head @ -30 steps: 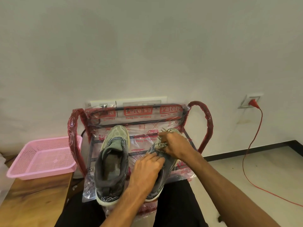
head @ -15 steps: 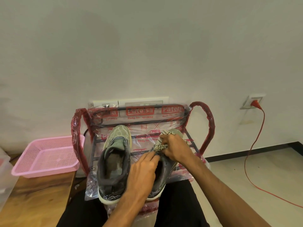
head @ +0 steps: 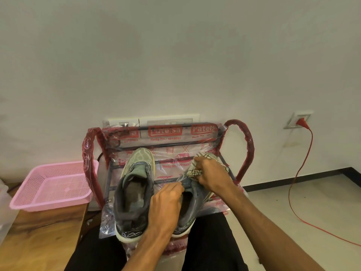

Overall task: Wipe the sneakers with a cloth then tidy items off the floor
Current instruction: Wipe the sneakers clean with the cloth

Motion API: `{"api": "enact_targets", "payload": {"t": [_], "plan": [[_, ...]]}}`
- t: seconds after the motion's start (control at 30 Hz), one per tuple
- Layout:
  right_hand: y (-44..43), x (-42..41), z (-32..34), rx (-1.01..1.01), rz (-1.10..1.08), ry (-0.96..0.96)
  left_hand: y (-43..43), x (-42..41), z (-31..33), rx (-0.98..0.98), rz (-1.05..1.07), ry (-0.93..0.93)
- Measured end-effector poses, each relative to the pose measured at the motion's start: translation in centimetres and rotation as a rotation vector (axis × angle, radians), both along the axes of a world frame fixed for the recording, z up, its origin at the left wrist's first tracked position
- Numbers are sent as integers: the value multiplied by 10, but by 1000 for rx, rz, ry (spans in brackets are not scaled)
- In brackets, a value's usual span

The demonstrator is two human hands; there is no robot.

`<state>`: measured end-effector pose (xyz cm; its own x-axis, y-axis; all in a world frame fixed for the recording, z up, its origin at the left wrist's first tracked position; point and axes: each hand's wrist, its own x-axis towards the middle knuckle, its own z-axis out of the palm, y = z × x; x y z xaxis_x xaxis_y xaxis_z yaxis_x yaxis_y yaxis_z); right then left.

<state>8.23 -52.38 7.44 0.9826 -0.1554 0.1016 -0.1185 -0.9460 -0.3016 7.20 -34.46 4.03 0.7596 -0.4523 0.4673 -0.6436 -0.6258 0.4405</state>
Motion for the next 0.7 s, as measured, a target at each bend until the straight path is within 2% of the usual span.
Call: {"api": "enact_targets", "payload": {"t": [0.07, 0.17, 0.23, 0.43, 0.5, 0.6, 0.63, 0.7], "plan": [[4, 2, 0, 35, -17, -8, 0, 0, 4, 15, 5, -1], [8, 3, 8, 227, 67, 69, -1, -1, 5, 46, 14, -19], [8, 2, 13, 271, 92, 97, -2, -2, 5, 68, 15, -24], [6, 8, 0, -50, -54, -77, -2, 0, 4, 95, 24, 1], [6, 9, -1, -37, -62, -99, -2, 1, 3, 97, 22, 7], [14, 9, 3, 166, 76, -8, -2, 0, 3, 95, 16, 8], [16, 9, 4, 184, 104, 2, -3, 0, 4, 97, 18, 9], [15, 12, 4, 98, 62, -26, -3, 0, 5, 106, 19, 13]]}}
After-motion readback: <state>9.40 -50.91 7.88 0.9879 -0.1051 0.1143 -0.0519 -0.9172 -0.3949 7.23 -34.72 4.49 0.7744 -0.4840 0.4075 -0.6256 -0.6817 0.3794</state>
